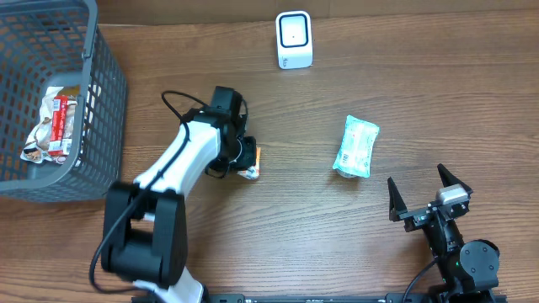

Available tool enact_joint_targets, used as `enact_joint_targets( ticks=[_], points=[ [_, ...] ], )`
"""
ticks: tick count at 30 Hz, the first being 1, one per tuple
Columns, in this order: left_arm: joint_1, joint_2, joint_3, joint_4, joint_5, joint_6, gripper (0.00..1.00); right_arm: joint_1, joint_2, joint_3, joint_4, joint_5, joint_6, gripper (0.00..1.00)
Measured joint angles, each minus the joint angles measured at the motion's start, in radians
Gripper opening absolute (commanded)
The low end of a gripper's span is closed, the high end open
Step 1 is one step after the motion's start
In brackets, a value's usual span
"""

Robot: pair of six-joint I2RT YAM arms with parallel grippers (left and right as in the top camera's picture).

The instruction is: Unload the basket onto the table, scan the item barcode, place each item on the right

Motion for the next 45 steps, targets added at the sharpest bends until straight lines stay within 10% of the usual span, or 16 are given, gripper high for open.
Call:
enact_joint_targets(
  ticks=[21, 32, 45],
  points=[
    [-0.477, 0.214, 0.023, -0.092, -0.869, -0.221, 0.04, 0.0, 0.0, 0.0, 0.0, 0.0, 0.0, 1.0],
    [-0.477, 0.22, 0.023, -0.085, -0.892, -0.24, 0.23, 0.0, 0.0, 0.0, 0.0, 0.0, 0.0, 1.0],
    [-0.47, 0.22, 0.154, -0.164, -0.813, -0.258, 0.7, 0.0, 0.0, 0.0, 0.0, 0.0, 0.0, 1.0]
  ],
)
